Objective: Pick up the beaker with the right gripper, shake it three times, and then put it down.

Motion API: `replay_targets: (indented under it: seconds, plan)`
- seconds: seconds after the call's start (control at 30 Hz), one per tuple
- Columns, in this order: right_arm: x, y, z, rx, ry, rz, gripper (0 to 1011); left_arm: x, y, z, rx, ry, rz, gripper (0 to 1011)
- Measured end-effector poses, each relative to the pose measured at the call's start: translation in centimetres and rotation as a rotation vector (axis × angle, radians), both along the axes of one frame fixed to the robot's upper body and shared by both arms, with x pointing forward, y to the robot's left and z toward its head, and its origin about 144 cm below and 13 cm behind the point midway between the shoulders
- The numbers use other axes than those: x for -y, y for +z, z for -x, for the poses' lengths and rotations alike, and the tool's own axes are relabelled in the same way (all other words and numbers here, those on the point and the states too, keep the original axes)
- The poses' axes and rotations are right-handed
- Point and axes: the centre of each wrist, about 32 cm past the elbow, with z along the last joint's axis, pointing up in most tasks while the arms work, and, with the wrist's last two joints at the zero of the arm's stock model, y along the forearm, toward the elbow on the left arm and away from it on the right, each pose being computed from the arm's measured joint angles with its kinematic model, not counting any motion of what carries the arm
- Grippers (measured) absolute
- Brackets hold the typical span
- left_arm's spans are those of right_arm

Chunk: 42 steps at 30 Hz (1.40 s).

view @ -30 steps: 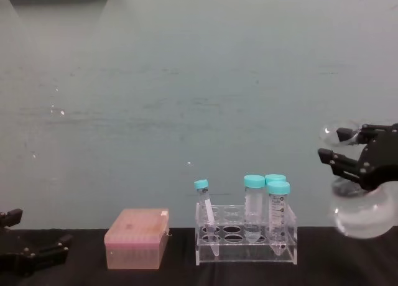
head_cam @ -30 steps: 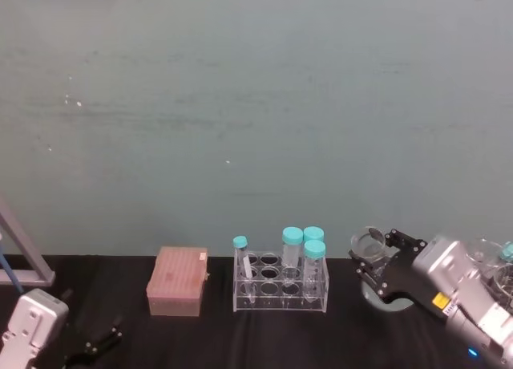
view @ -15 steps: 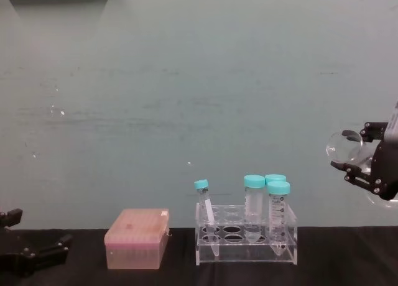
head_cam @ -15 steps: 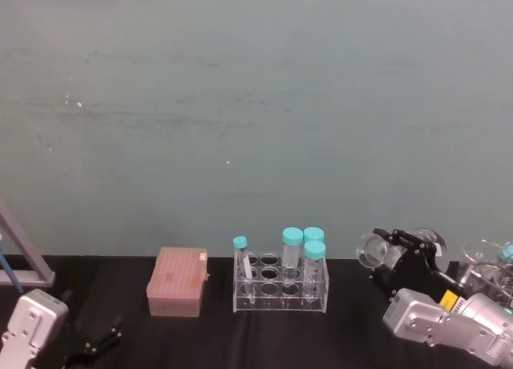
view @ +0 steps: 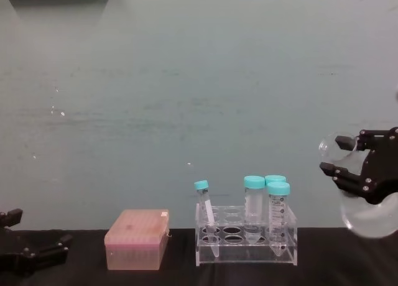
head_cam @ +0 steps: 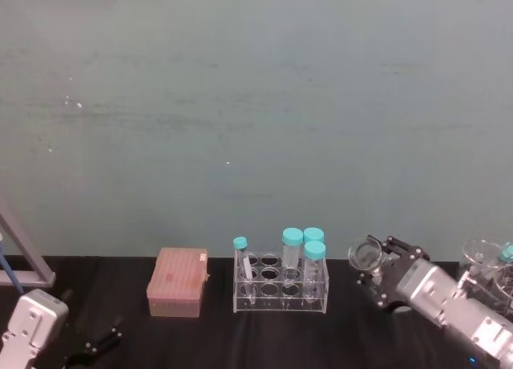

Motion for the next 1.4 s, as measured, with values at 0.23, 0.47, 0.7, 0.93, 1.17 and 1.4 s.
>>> replay_targets:
  seconds: [0.23, 0.47, 0.7, 0.93, 1.17, 1.4]
  plan:
    - [-0.5, 0.1, 0.5, -0.242, 0.019, -0.328, 453, 0.0, 0.0, 0.0, 0.0, 0.0, 0.0, 1000]
    - [-0.9, -0.1, 1.0, -0.392, 0.01, -0.522, 453, 0.0, 0.0, 0.0, 0.0, 0.0, 0.0, 1000]
    - [-1.0, 0.0, 1.5, -0.437, 0.005, -0.539, 453, 0.0, 0.0, 0.0, 0.0, 0.0, 0.0, 1000]
    - [-1.2, 0.0, 1.9, -0.466, -0.007, -0.533, 453, 0.0, 0.0, 0.0, 0.0, 0.0, 0.0, 1000]
    - [-1.2, 0.0, 1.9, -0.467, -0.008, -0.534, 453, 0.0, 0.0, 0.0, 0.0, 0.0, 0.0, 1000]
    - [-1.2, 0.0, 1.9, -0.466, -0.006, -0.535, 453, 0.0, 0.0, 0.0, 0.0, 0.0, 0.0, 1000]
